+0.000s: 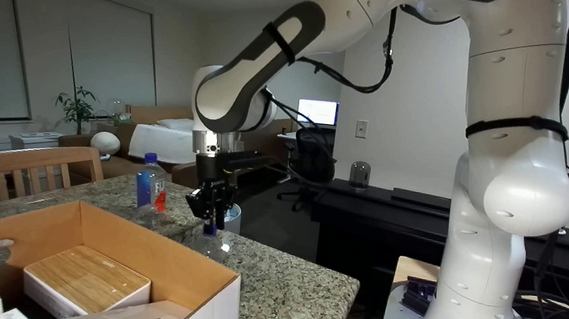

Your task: Put the two bottles in the box

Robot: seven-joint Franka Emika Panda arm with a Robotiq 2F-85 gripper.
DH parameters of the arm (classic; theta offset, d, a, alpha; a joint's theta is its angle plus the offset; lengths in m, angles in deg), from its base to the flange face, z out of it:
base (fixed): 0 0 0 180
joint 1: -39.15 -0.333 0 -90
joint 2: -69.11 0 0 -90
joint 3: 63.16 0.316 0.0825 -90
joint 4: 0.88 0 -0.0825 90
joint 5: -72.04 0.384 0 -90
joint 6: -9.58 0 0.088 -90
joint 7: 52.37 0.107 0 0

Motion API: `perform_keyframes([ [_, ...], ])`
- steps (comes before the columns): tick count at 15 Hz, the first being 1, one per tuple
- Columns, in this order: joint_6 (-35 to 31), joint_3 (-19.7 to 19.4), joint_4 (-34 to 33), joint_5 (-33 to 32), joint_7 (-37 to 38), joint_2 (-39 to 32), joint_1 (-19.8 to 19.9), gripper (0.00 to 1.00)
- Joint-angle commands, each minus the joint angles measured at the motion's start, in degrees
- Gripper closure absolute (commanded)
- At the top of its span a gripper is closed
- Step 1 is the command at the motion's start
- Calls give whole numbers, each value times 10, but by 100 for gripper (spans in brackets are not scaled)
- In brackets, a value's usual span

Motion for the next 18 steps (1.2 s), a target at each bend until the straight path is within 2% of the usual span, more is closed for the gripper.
perform_keyframes([
  [1,-12,-2,36,25,-39,33,6,86],
  [6,4,-3,38,28,-67,51,9,87],
  [8,24,-5,30,27,-86,73,10,94],
  [9,6,10,-36,18,-58,-6,-10,96],
  [12,27,22,-82,10,-60,-21,-22,92],
  [13,30,24,-94,2,-52,-30,-29,86],
  [14,35,26,-108,1,-52,-42,-32,66],
  [18,76,14,-141,-2,-24,-69,-33,44],
])
